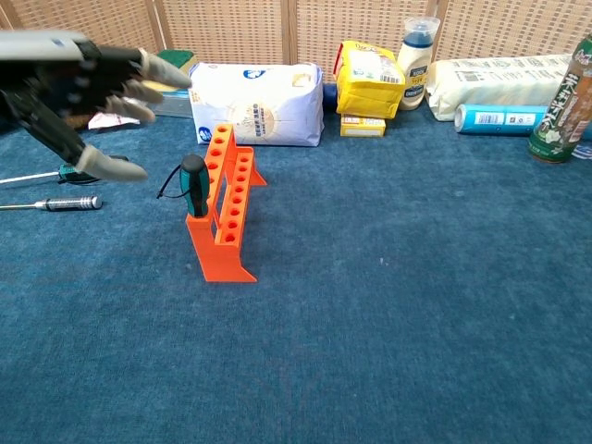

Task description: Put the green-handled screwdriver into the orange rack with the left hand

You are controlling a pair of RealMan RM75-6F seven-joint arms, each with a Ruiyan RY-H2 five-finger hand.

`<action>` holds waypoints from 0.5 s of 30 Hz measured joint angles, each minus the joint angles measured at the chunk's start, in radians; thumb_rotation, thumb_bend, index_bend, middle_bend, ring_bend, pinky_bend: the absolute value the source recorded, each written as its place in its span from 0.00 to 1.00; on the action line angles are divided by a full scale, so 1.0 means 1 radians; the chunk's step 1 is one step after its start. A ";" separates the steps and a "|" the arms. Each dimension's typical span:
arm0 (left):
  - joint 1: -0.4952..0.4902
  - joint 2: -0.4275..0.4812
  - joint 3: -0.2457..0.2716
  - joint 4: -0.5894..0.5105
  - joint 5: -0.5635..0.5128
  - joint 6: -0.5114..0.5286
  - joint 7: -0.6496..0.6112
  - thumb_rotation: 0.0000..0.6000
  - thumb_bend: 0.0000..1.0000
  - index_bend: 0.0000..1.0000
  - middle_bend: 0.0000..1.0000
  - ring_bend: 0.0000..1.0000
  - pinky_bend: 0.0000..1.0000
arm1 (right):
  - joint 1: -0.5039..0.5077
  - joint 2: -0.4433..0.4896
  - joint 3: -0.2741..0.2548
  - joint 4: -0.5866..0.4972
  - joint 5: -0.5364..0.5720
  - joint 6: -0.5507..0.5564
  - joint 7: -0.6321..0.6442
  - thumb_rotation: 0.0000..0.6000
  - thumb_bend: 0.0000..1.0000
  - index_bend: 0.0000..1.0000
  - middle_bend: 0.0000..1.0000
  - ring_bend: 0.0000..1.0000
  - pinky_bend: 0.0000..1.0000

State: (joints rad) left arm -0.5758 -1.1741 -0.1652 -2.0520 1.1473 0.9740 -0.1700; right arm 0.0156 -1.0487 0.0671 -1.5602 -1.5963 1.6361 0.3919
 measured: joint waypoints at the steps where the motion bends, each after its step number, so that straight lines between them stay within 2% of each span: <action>1: 0.004 0.011 -0.002 -0.006 0.005 0.004 -0.007 1.00 0.21 0.16 0.00 0.00 0.09 | 0.000 0.000 0.000 0.000 0.000 0.000 -0.001 0.76 0.04 0.14 0.13 0.14 0.06; 5: 0.022 0.060 -0.011 -0.027 0.031 0.015 -0.049 1.00 0.19 0.15 0.00 0.00 0.09 | 0.000 -0.002 0.000 -0.001 0.001 -0.001 -0.006 0.77 0.04 0.14 0.13 0.14 0.06; 9: 0.052 0.127 -0.009 -0.035 0.093 0.036 -0.086 1.00 0.16 0.06 0.00 0.00 0.09 | 0.000 -0.004 0.001 -0.001 0.002 -0.001 -0.011 0.77 0.04 0.14 0.13 0.14 0.06; 12: 0.081 0.164 0.005 -0.019 0.146 0.068 -0.082 1.00 0.14 0.00 0.00 0.00 0.09 | 0.001 -0.004 0.000 -0.002 0.002 -0.002 -0.016 0.77 0.04 0.14 0.13 0.14 0.06; 15: 0.113 0.178 0.025 0.018 0.189 0.120 -0.042 1.00 0.14 0.00 0.00 0.00 0.09 | 0.001 -0.006 0.000 -0.002 0.002 -0.003 -0.022 0.77 0.04 0.14 0.13 0.14 0.06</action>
State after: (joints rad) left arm -0.4629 -0.9963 -0.1398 -2.0338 1.3361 1.0942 -0.2124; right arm 0.0167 -1.0549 0.0675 -1.5620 -1.5948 1.6332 0.3702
